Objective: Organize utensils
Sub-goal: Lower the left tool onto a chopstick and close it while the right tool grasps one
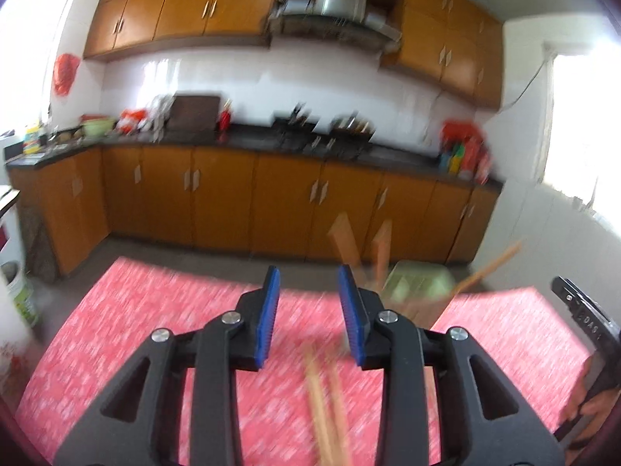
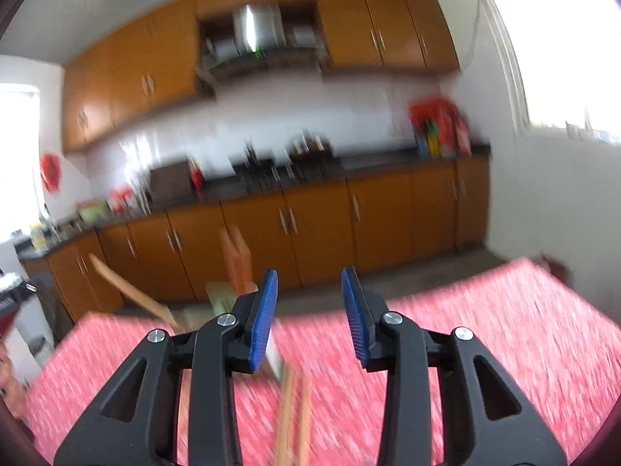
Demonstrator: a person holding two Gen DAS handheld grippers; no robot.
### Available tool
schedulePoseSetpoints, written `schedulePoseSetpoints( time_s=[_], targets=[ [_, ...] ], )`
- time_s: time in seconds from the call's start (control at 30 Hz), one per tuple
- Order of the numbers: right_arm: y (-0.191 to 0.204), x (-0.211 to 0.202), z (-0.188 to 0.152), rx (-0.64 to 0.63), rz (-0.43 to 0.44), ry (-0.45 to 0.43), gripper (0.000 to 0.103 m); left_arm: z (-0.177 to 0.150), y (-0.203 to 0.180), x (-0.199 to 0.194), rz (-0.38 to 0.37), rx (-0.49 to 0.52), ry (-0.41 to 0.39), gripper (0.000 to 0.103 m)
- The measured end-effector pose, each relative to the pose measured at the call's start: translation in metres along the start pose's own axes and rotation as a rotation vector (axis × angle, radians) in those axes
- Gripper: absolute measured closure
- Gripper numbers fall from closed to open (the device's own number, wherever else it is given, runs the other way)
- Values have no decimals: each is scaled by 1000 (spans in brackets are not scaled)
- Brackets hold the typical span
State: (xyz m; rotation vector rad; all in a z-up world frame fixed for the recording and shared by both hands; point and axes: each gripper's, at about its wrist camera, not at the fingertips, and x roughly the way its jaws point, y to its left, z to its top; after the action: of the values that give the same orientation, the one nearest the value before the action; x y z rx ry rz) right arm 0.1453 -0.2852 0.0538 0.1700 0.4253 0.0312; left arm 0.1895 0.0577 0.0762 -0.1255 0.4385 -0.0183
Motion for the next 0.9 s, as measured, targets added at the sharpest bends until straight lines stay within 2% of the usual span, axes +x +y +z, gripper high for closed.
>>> schedulePoseSetpoints(
  time_s=[0.03, 0.1, 0.17, 0.27, 0.43, 0.5, 0.57, 0.67, 0.77, 0.9],
  targets=[
    [-8, 14, -20, 11, 5, 104, 67, -13, 6, 4, 14, 1, 34, 71],
    [-12, 34, -50, 19, 27, 238, 70, -41, 20, 17, 37, -9, 121, 71],
    [-7, 48, -78, 4, 49, 343, 77, -66, 30, 29, 55, -23, 208, 71],
    [3, 62, -108, -21, 68, 432, 78, -94, 41, 44, 71, -46, 299, 72],
    [13, 78, -131, -50, 69, 499, 78, -114, 44, 52, 48, -58, 356, 72],
    [17, 77, -133, -76, 50, 482, 80, -118, 41, 52, 34, -54, 362, 72],
    [15, 76, -133, -93, 15, 475, 95, -120, 36, 53, -9, -58, 373, 72],
    [-1, 76, -131, -38, -42, 461, 95, -120, 26, 61, -57, -62, 396, 72],
    [-14, 73, -127, 8, -53, 462, 95, -130, 9, 70, -102, -45, 429, 77],
    [-14, 70, -127, -22, -58, 454, 95, -142, -7, 80, -125, -18, 467, 87]
  ],
)
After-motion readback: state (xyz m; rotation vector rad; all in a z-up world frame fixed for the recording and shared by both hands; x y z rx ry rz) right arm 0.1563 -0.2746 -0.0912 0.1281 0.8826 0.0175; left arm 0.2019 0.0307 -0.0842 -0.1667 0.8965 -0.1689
